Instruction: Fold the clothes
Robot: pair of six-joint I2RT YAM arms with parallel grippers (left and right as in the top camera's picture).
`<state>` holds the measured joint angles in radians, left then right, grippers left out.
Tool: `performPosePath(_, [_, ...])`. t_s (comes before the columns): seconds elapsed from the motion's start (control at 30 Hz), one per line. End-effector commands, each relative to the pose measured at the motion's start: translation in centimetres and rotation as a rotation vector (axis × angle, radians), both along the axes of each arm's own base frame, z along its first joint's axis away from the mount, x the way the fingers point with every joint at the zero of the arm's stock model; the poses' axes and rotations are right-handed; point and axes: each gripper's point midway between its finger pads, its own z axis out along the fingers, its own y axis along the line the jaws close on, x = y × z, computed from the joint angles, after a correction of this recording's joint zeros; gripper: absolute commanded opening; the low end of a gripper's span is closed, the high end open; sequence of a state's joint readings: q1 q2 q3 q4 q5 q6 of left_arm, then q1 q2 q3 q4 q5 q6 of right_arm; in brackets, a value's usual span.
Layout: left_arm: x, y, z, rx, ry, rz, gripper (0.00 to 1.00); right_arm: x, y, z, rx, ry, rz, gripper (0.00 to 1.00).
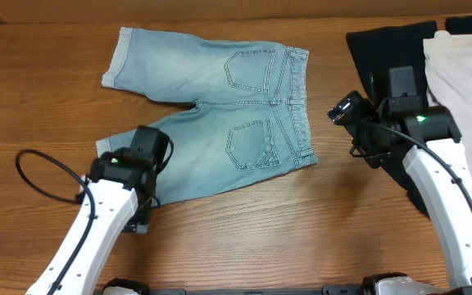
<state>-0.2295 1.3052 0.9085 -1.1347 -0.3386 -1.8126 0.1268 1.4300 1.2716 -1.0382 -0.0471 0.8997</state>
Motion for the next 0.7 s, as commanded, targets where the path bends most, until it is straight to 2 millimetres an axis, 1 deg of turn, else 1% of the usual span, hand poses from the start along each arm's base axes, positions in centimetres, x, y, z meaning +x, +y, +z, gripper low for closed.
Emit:
performPosePath(0.0, [-1.5, -0.5, -3.6, -0.102, 0.013, 0.127, 1.0, 0.1, 0.9, -0.6, -0.004, -0.026, 0.109, 1.0])
performPosePath(0.07, [-1.7, -0.3, -4.6, -0.126, 0.026, 0.106, 1.0, 0.1, 1.6, -1.0, -0.009, -0.025, 0.182, 1.0])
performPosePath(0.13, [-2.0, 0.5, -5.2, -0.128, 0.041, 0.1, 0.98, 0.1, 2.2, -1.4, -0.023, -0.02, 0.241, 1.0])
performPosePath(0.2, [-2.1, 1.3, -5.2, -0.123, 0.051, 0.09, 0.95, 0.0, 2.8, -2.0, -0.036, -0.009, 0.287, 1.0])
performPosePath(0.4, [-2.1, 2.8, -5.1, -0.104, 0.064, 0.062, 0.94, 0.1, 4.9, -3.4, -0.043, 0.018, 0.358, 1.0])
performPosePath(0.53, [-1.3, 3.6, -5.1, -0.099, 0.053, -0.002, 0.92, 0.0, 6.4, -4.4, -0.046, 0.036, 0.402, 1.0])
performPosePath(0.67, [-0.1, 4.8, -4.9, -0.084, 0.017, -0.056, 0.87, -0.1, 7.3, -4.9, -0.05, 0.047, 0.426, 1.0])
